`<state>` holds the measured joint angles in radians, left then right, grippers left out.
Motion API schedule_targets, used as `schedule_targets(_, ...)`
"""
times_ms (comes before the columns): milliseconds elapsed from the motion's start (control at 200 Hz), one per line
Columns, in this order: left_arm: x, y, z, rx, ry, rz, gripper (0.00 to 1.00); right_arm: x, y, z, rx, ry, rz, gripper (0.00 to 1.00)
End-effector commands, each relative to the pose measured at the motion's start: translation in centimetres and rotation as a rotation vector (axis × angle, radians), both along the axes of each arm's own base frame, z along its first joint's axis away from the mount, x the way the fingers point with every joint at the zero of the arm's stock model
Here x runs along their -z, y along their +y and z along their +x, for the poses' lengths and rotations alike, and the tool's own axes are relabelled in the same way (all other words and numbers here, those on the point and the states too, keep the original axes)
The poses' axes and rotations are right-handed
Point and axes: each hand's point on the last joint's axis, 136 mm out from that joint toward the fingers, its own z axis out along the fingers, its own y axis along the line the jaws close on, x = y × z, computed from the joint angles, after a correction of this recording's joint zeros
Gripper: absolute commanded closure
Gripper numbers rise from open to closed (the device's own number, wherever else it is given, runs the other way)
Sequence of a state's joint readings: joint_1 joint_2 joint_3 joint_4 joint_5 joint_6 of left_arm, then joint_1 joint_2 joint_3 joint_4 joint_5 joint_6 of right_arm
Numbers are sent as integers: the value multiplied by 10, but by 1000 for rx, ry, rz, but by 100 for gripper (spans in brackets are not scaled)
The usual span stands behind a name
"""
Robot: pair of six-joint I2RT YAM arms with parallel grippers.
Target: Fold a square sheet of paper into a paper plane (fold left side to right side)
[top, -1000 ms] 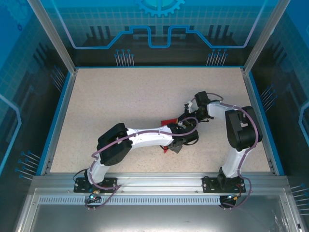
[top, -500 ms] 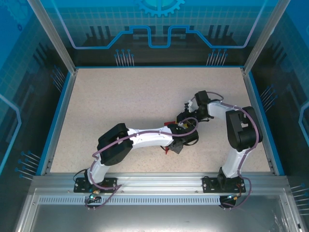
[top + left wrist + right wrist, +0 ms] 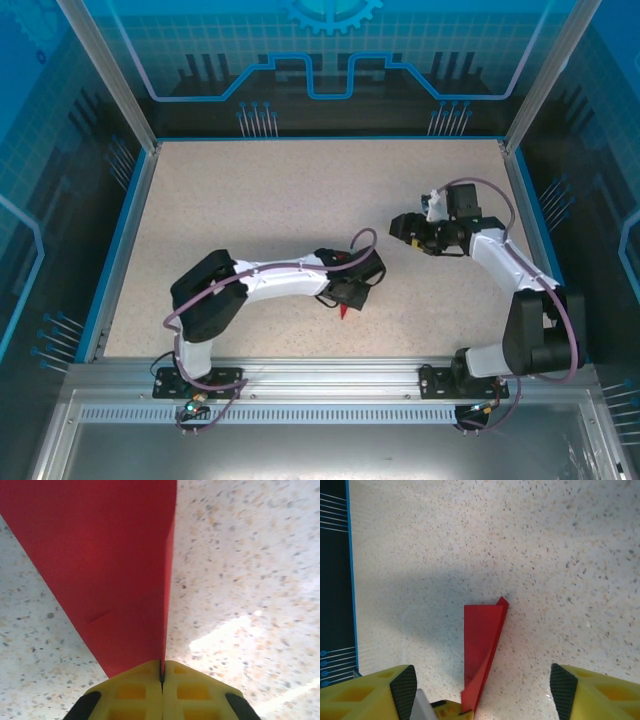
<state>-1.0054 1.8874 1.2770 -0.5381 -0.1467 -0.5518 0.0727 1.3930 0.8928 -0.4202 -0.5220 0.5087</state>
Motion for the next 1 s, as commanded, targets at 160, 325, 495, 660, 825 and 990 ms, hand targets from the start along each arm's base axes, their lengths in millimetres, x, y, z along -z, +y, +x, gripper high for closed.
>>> schedule_targets(160, -35, -27, 13, -59, 104, -460, 95, 26, 0, -33, -26, 17, 19, 16)
schedule_targets(325, -38, -21, 25, -128, 155, -657, 94, 33, 10, -47, -66, 12, 50, 14)
schedule_targets(495, -29, -21, 29, -156, 205, -747, 94, 44, 20, -56, -96, 28, 39, 15)
schedule_targets(660, -23, -24, 31, -175, 231, -817, 95, 52, 30, -58, -126, 40, 37, 15)
schedule_targets(825, -10, -23, 31, -202, 256, -829, 95, 58, 43, -57, -135, 55, 65, 20)
schedule_targets(990, -2, -18, 32, -239, 263, -845, 95, 67, 53, -56, -156, 73, 32, 24)
